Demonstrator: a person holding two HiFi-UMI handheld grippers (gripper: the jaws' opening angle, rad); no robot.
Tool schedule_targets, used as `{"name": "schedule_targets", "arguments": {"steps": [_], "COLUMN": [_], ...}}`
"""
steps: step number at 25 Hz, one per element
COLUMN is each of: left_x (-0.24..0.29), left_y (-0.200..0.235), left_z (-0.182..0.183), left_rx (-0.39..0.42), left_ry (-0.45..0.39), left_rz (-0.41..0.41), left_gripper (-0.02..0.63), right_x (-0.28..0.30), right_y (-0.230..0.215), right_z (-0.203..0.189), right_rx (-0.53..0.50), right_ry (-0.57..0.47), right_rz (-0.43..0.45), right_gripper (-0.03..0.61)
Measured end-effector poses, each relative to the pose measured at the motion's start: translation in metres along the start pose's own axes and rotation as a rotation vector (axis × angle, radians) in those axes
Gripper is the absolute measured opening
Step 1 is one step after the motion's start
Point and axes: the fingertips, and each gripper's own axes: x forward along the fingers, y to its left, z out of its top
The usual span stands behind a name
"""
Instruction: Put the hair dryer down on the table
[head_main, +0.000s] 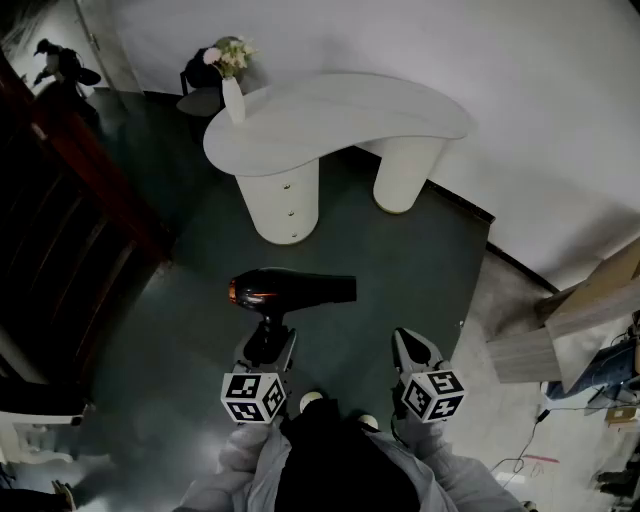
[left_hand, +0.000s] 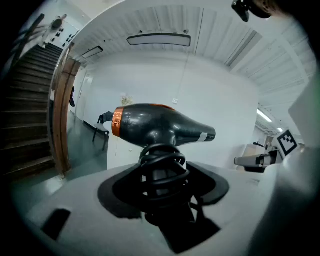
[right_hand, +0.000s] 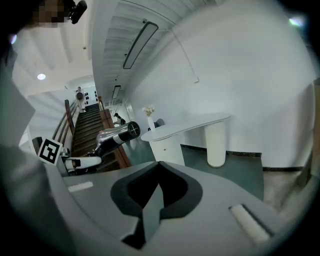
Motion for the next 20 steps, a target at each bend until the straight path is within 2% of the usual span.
{"name": "schedule_targets", "arguments": {"steps": [6,11,20], "left_x": [-0.065,-0.101,-0.125], "left_y": [-0.066,-0.117,-0.164], "left_z": [-0.052,-0.085,-0.098], "left_rx": [-0.012,-0.014,-0.021], "left_ry": [-0.019,-0.031,-0.064], "left_rz": [-0.025,0.013,0.093], "left_gripper": [0.278,0.278,0.278], "right_x": [-0.083,-0.138,-0.181], "right_y": [0.004,-0.009,-0.030], "right_z": [-0.038,-0.062,-0.053], "right_rx": [-0.037,-0.069,-0.083], "right_ry": [-0.004,0.031,-0.016], "right_rz": [0.041,0.100,0.159], "right_gripper": [0.012,0.012,0.014]}}
